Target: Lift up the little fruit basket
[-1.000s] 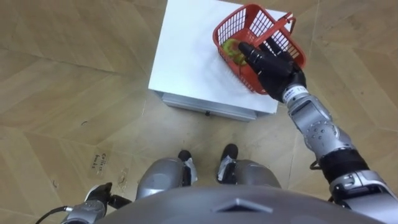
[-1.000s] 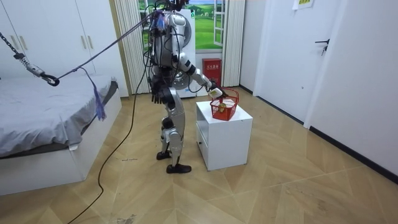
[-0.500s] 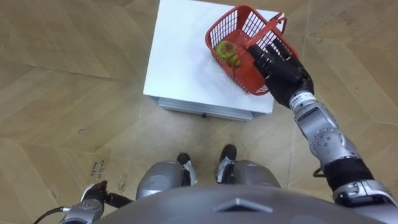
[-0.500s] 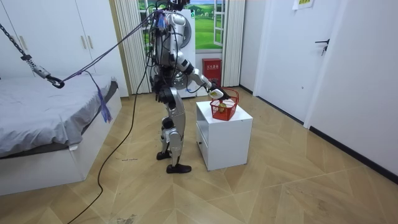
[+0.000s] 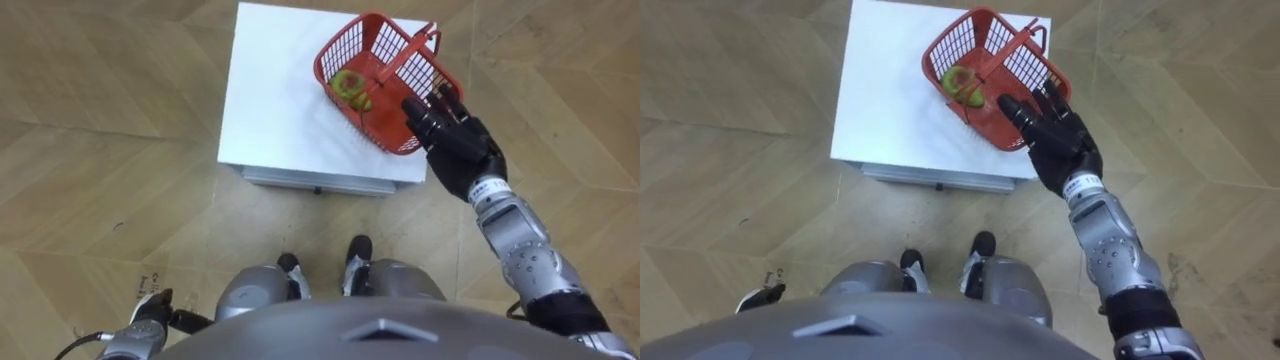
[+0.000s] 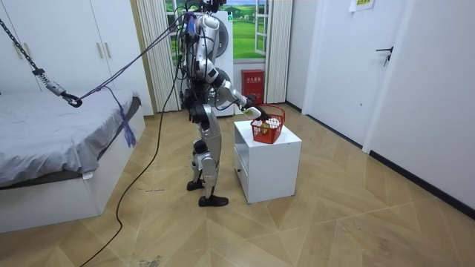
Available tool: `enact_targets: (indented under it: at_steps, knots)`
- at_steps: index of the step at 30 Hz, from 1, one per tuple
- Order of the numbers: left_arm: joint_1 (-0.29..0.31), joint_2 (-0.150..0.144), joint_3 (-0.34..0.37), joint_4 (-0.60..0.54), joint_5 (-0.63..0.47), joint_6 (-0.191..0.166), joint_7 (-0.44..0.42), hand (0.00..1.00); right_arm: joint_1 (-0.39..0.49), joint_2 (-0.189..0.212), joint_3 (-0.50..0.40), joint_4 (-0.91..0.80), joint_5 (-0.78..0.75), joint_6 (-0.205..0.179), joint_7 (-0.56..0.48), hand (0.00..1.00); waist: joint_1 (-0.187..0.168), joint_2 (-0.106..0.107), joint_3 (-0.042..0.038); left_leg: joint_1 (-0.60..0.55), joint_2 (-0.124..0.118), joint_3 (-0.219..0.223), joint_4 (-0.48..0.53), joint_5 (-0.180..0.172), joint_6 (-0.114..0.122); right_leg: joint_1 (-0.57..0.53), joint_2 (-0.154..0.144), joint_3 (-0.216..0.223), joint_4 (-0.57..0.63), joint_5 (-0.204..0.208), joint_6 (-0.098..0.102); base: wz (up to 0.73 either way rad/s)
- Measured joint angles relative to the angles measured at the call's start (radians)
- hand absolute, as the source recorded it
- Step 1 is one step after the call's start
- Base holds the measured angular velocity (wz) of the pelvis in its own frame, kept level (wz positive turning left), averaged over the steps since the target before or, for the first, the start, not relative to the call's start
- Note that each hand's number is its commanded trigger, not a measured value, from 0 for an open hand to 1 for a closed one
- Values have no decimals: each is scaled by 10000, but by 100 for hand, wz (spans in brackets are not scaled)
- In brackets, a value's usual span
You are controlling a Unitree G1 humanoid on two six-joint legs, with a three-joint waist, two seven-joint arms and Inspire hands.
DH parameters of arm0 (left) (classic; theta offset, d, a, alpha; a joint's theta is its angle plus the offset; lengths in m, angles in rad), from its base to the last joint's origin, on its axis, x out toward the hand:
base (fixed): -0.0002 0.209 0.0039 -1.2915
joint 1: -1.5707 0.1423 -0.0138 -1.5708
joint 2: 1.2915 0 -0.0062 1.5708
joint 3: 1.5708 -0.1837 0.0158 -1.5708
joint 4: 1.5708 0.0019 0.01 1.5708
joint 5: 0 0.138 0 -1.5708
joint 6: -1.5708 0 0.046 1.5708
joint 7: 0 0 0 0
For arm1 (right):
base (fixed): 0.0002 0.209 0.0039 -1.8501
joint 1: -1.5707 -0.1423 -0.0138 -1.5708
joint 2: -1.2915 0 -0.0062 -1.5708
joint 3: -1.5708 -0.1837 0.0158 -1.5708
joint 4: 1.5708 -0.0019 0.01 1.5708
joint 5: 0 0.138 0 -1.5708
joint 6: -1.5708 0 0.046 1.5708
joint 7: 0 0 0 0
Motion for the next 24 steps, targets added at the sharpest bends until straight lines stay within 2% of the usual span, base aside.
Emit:
enact_targets:
  at_steps: [6,7,9,14,15,19,20,24]
  knots:
    - [101,-3,319,-34,-2,-156,-2,0,346,-18,-17,-31,-2,-6,22,0,-97,58,37,405,8,153,-139,-17,-18,300,52,137,-15,-2,3,-8]
    - [178,-6,323,-108,2,-160,-3,0,377,-20,-19,-33,-50,-6,26,0,-238,56,38,445,-9,159,-138,-18,-17,333,55,148,-14,-3,4,-4]
    - [310,-7,371,-293,2,-168,-2,0,491,-20,-101,-27,-154,-6,83,0,-283,39,32,495,-11,169,-139,-22,-20,372,70,182,-15,-6,7,-2]
    - [384,-41,816,-488,-8,-190,151,0,946,-12,-545,251,-1280,-5,-26,0,-530,0,27,619,8,163,-195,-27,-19,520,58,146,-86,-16,17,1]
    - [408,-35,883,-451,-22,-190,250,0,1022,-6,-647,456,-1713,-5,-201,0,-588,-4,35,772,76,166,-293,-27,-20,676,95,143,-183,-12,23,0]
    - [481,-27,1142,-469,-102,-185,464,0,1068,28,-840,1666,-3376,-15,-1043,0,-758,-153,-14,1137,95,170,-441,-49,-53,1013,162,169,-340,-27,40,-2]
    - [482,-29,1193,-509,-64,-192,488,0,1057,26,-867,2181,-4049,-32,-1194,0,-819,-205,-1,1167,102,171,-451,-56,-59,1036,171,171,-345,-44,43,0]
    - [639,-94,1260,-683,-46,-203,671,0,1022,41,-1118,3892,-4852,24,-1572,0,-783,-256,40,1508,117,146,-570,-116,-73,1376,204,177,-373,-140,78,0]
